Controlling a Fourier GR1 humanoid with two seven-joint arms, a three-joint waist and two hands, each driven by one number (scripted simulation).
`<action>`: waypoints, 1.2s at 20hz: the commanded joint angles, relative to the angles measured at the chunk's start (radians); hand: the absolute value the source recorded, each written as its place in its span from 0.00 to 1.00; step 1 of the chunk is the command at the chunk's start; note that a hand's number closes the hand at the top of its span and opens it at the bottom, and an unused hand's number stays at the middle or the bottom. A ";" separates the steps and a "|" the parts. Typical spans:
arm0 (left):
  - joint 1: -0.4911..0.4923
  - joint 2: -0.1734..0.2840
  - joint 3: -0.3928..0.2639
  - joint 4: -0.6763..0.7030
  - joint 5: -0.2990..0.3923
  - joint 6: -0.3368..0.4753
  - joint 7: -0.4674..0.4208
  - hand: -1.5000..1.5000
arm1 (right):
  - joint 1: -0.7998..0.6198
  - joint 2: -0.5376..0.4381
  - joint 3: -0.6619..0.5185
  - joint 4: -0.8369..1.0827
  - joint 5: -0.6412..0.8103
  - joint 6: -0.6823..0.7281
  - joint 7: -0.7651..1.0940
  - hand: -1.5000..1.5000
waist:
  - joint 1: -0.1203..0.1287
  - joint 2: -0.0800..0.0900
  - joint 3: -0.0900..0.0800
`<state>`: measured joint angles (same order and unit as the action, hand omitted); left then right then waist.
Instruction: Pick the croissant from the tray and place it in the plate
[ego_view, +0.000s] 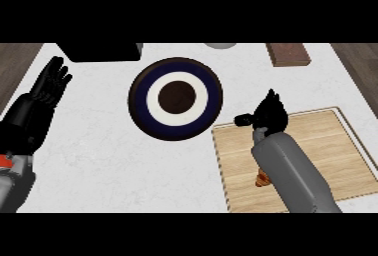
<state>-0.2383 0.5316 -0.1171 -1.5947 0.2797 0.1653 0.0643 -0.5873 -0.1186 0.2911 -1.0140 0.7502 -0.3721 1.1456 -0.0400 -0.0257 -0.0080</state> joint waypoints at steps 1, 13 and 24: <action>0.001 0.000 0.011 -0.003 0.007 -0.016 -0.013 0.50 | -0.034 -0.030 -0.007 -0.081 -0.031 0.247 0.239 0.00 | 0.000 0.006 0.004; 0.013 -0.014 0.023 -0.012 0.007 -0.034 -0.016 0.50 | 0.089 0.003 -0.076 -0.131 0.048 0.345 0.342 0.00 | 0.018 0.017 0.005; -0.039 -0.037 0.029 0.045 -0.023 -0.044 -0.006 0.50 | 0.279 0.066 -0.123 -0.327 0.105 0.416 0.328 0.00 | 0.017 0.021 0.006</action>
<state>-0.2580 0.5061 -0.0928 -1.5856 0.2645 0.1313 0.0693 -0.3546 -0.0978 0.1588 -1.2766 0.8387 -0.0159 1.2415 -0.0230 -0.0071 -0.0019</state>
